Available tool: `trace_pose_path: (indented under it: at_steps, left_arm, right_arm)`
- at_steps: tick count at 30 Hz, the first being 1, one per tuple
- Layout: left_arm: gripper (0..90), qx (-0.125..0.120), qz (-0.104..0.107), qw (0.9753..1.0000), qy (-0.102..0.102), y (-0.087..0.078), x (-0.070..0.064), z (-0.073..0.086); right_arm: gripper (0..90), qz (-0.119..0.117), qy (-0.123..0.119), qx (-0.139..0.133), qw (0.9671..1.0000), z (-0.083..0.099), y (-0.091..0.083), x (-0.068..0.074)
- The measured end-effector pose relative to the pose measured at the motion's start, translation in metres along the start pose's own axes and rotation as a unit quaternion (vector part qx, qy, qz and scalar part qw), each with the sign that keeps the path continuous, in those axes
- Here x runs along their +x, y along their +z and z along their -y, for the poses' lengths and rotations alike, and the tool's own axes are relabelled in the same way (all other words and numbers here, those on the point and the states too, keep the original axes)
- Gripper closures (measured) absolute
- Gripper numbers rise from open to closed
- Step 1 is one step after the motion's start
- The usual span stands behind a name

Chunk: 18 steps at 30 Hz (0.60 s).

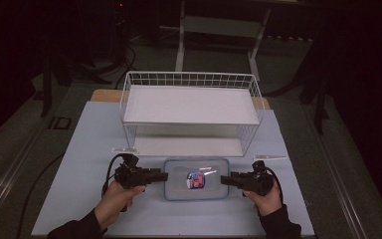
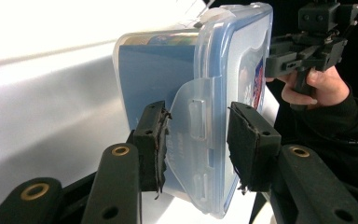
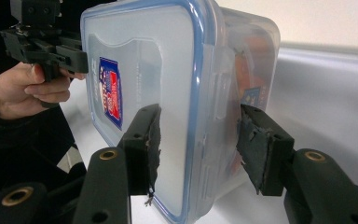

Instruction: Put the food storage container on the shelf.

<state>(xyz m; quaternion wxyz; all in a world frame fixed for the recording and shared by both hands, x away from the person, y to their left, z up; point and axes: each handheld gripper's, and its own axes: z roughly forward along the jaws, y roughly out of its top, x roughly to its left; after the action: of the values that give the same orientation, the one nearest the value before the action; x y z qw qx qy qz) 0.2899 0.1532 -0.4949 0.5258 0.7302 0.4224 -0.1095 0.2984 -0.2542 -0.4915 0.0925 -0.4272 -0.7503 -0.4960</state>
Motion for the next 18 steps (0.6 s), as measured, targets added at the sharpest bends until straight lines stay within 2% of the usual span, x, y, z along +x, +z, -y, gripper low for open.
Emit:
trace_pose_path:
  at_steps: [5,7,11,15,18]
  left_arm:
    - [57.5,-0.030,-0.014,0.9994,0.013,-0.003,0.000,-0.012]
    - [57.4,-0.038,-0.017,0.9991,0.013,-0.003,0.002,-0.017]
    - [56.5,-0.045,-0.031,0.9983,0.021,-0.001,0.004,-0.025]
    - [56.3,-0.057,-0.033,0.9975,0.026,0.002,0.009,-0.032]
    - [55.6,-0.071,-0.048,0.9957,0.036,0.006,0.011,-0.037]
  right_arm:
    - [50.4,0.000,-0.001,-0.015,0.9999,-0.012,0.001,-0.001]
    - [50.4,0.001,-0.001,-0.020,0.9998,-0.017,0.002,-0.002]
    - [50.4,0.005,-0.005,-0.025,0.9997,-0.026,0.005,-0.005]
    - [50.4,0.009,-0.007,-0.033,0.9994,-0.037,0.007,-0.008]
    - [50.3,0.012,-0.010,-0.040,0.9991,-0.043,0.009,-0.013]
